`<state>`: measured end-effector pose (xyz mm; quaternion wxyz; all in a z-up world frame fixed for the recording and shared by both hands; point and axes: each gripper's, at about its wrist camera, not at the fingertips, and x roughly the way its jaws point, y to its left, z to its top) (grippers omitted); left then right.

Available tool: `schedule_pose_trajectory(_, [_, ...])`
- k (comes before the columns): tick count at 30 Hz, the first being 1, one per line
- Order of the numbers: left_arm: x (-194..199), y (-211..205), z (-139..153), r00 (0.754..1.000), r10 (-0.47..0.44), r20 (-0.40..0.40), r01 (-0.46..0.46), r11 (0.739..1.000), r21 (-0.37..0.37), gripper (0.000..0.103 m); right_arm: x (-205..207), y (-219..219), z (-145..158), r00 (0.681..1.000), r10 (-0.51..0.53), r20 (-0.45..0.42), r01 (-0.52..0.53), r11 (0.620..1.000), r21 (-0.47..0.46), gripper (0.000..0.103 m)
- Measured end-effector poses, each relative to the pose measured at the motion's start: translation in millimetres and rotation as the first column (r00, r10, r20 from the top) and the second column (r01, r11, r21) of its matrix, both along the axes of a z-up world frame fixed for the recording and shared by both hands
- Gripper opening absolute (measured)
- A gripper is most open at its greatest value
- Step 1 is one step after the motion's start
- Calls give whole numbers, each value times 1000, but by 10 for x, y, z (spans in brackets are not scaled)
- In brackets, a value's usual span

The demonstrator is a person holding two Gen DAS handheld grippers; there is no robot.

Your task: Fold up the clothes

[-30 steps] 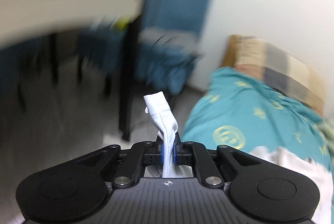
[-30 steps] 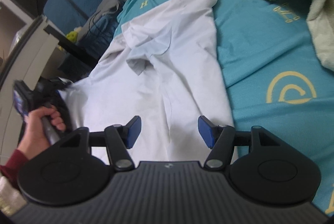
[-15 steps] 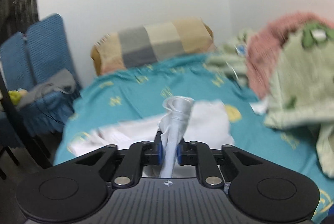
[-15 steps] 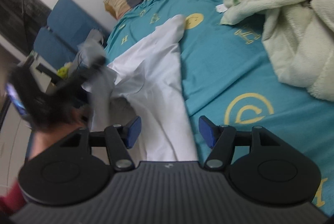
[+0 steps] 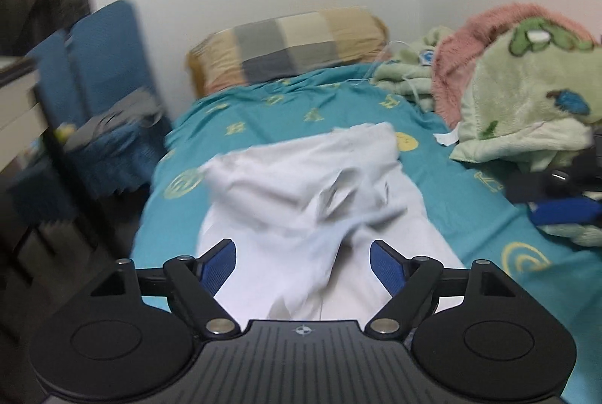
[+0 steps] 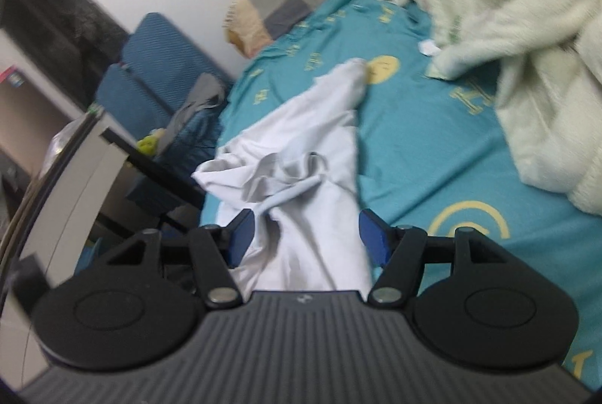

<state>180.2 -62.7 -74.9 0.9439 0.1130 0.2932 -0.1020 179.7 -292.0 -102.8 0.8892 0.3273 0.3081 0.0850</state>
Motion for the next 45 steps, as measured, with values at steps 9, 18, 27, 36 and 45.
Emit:
schedule_pose_trajectory(9, [-690,431,85,994,99,-57,-104,990,-96,82,-69,400,208,982,151,115,-131,978,-165,63])
schedule_pose_trajectory(18, [-614,526,98,998,54,-26,-57,992,-114,81,350,1046,304,933,337,130,-243,852,-464,63])
schedule_pose_trajectory(27, [-474,890,3,992,69,-107,-92,968,-234,81,1284,1750,-167,836,541,-90,-334,373,-866,61])
schedule_pose_trajectory(36, [-446,949,-58,987,68,-142,-105,957,-272,81,1666,1640,-306,899,411,-149,-323,395,-860,13])
schedule_pose_trajectory(45, [-415,792,-238,983,63,-172,-99,972,-211,81,2223,951,-56,994,96,57,-41,790,-612,7])
